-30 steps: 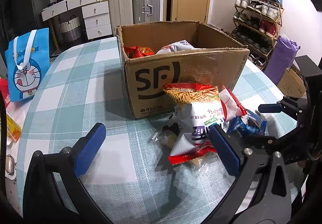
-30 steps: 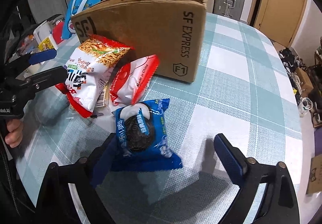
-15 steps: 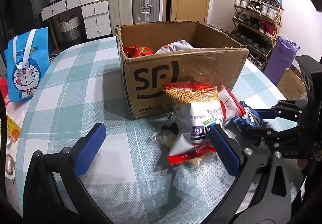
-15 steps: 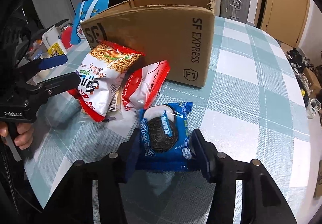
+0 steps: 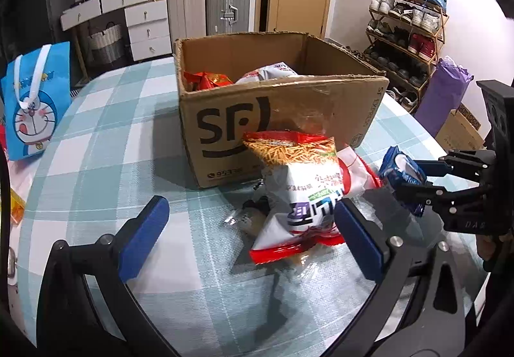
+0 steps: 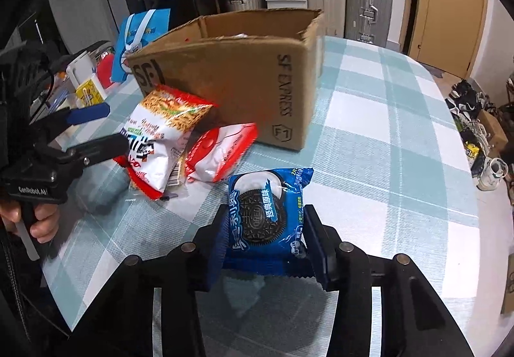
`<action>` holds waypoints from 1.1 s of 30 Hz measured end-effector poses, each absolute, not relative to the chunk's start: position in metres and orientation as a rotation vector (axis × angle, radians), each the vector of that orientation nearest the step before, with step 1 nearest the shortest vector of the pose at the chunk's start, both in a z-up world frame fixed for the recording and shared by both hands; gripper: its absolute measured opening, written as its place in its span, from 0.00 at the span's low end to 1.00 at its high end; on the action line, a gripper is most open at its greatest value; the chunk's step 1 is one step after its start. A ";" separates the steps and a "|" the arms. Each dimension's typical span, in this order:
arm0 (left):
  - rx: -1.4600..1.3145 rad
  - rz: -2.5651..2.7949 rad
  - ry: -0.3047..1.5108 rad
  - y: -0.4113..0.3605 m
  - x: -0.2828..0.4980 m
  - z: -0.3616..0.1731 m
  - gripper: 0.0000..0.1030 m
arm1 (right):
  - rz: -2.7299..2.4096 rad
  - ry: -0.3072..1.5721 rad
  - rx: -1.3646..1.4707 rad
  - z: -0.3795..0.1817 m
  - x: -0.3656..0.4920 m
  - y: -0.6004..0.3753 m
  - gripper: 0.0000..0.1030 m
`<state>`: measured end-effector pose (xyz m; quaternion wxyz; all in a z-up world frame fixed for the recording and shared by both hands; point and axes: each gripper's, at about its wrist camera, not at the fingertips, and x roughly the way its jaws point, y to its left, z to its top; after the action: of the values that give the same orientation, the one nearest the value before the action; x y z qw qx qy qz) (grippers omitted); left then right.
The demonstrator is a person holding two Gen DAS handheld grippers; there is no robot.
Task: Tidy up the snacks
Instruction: 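Grasp the blue Oreo pack with the right gripper while the left grasps the white-red noodle bag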
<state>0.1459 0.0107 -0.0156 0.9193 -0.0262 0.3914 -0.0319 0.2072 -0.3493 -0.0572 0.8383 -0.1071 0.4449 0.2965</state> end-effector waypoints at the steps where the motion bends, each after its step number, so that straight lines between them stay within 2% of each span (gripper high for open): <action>1: -0.059 -0.070 0.807 0.010 0.147 -0.016 1.00 | 0.619 0.938 -0.223 -0.056 0.208 -0.352 0.44; 17: -0.040 -0.105 0.869 -0.022 0.178 -0.035 0.98 | 0.612 0.897 -0.169 -0.041 0.210 -0.368 0.44; 19: -0.059 -0.114 0.865 -0.022 0.180 -0.037 0.89 | 0.611 0.896 -0.166 -0.041 0.210 -0.369 0.44; 21: -0.078 -0.135 0.863 -0.020 0.180 -0.039 0.73 | 0.612 0.897 -0.165 -0.041 0.210 -0.368 0.44; 22: -0.090 -0.156 0.865 -0.019 0.180 -0.040 0.69 | 0.612 0.897 -0.165 -0.041 0.210 -0.368 0.44; 24: -0.118 -0.200 0.865 -0.016 0.180 -0.041 0.51 | 0.613 0.896 -0.165 -0.041 0.210 -0.367 0.44; 27: -0.149 -0.241 0.855 -0.012 0.177 -0.039 0.46 | 0.616 0.894 -0.166 -0.041 0.209 -0.366 0.44; 33: -0.149 -0.256 0.820 -0.011 0.166 -0.029 0.46 | 0.623 0.885 -0.161 -0.040 0.208 -0.364 0.44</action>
<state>0.1656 -0.0113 -0.0292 0.9064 -0.0720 0.3973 -0.1238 0.2083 -0.3636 -0.0395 0.8540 -0.0763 0.4207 0.2964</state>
